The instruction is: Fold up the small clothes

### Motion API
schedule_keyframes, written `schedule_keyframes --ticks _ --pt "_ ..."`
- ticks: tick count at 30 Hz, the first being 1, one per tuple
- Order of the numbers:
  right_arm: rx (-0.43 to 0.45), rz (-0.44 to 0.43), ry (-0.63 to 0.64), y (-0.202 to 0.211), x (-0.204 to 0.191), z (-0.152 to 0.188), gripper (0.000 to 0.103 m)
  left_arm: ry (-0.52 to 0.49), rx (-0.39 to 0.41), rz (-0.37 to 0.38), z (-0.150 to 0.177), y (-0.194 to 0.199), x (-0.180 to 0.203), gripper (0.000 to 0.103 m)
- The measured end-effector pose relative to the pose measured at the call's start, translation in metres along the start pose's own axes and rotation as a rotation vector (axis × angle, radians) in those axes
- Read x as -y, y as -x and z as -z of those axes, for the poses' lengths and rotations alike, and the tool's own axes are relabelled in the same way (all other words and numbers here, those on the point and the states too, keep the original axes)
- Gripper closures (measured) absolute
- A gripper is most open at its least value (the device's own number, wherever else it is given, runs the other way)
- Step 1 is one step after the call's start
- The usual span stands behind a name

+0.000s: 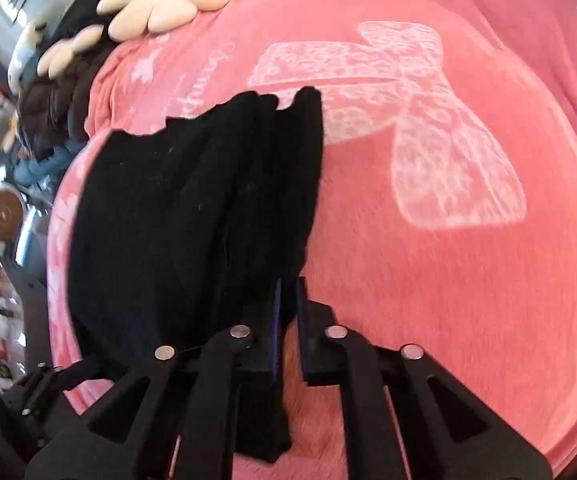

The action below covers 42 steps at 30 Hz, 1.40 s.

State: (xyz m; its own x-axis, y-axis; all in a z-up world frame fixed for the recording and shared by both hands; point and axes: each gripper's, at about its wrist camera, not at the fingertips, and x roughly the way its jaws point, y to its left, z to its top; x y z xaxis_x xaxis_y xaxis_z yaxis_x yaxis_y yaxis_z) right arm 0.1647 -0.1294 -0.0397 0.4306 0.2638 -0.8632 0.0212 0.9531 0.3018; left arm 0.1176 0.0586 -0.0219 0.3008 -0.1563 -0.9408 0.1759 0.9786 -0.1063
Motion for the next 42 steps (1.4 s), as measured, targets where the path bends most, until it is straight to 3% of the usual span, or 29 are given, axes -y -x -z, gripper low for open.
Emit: schedule_keyframes --ticks 1,2,3,8,9,10,11,16,17,20,21,25,26,29,33,37,41,42 --pt "0.017 -0.028 -0.02 0.01 0.0 0.009 0.074 0.0 0.002 0.004 0.001 0.001 -0.001 0.039" --pt "0.032 -0.036 -0.029 0.014 0.0 0.014 0.049 0.004 0.003 0.011 0.002 0.002 -0.002 0.038" --pt "0.037 -0.044 -0.024 0.015 -0.003 0.019 0.038 0.011 0.0 0.014 0.004 0.002 -0.004 0.038" --pt "-0.016 -0.042 -0.007 -0.015 -0.011 0.01 0.031 0.042 -0.001 0.032 0.006 0.002 -0.008 0.038" --pt "-0.026 -0.066 -0.02 -0.019 -0.008 0.01 0.043 0.046 0.001 0.035 0.006 0.002 -0.009 0.038" --pt "-0.041 -0.133 -0.033 -0.025 -0.009 0.007 0.064 0.049 0.001 0.038 0.006 0.002 -0.009 0.038" --pt "-0.048 -0.144 -0.045 -0.026 -0.011 0.005 0.085 0.053 -0.001 0.041 0.006 0.002 -0.01 0.038" --pt "0.048 -0.119 -0.027 0.011 -0.002 0.004 0.097 0.045 0.002 0.067 0.001 0.006 -0.004 0.038" --pt "0.057 -0.071 -0.013 0.012 0.003 0.005 0.1 0.035 0.003 0.07 0.0 0.005 -0.001 0.037" --pt "-0.028 -0.012 0.015 -0.014 0.009 0.011 0.099 0.002 -0.006 0.041 0.0 -0.005 0.011 0.036" --pt "-0.021 -0.007 0.012 -0.011 0.009 0.013 0.098 -0.006 -0.007 0.024 0.001 -0.007 0.013 0.036" --pt "0.106 0.051 0.045 0.037 0.002 0.03 0.092 -0.026 -0.008 0.004 0.003 -0.004 0.017 0.035" --pt "0.122 0.083 0.065 0.045 0.0 0.037 0.085 -0.022 -0.007 0.006 0.006 -0.002 0.02 0.035" --pt "0.169 0.211 0.134 0.064 -0.004 0.068 0.05 -0.016 0.0 0.0 0.015 0.005 0.022 0.035" --pt "0.181 0.292 0.163 0.075 0.01 0.11 0.032 -0.048 0.057 -0.039 0.035 0.022 0.029 0.035" --pt "0.173 0.309 0.104 0.083 0.03 0.143 0.025 -0.048 0.09 -0.083 0.06 0.033 0.035 0.035" --pt "0.163 0.28 0.041 0.092 0.04 0.159 0.02 0.013 0.136 -0.064 0.076 0.049 0.032 0.035" --pt "0.175 0.268 0.03 0.096 0.041 0.161 0.015 0.019 0.153 -0.069 0.078 0.052 0.031 0.034"
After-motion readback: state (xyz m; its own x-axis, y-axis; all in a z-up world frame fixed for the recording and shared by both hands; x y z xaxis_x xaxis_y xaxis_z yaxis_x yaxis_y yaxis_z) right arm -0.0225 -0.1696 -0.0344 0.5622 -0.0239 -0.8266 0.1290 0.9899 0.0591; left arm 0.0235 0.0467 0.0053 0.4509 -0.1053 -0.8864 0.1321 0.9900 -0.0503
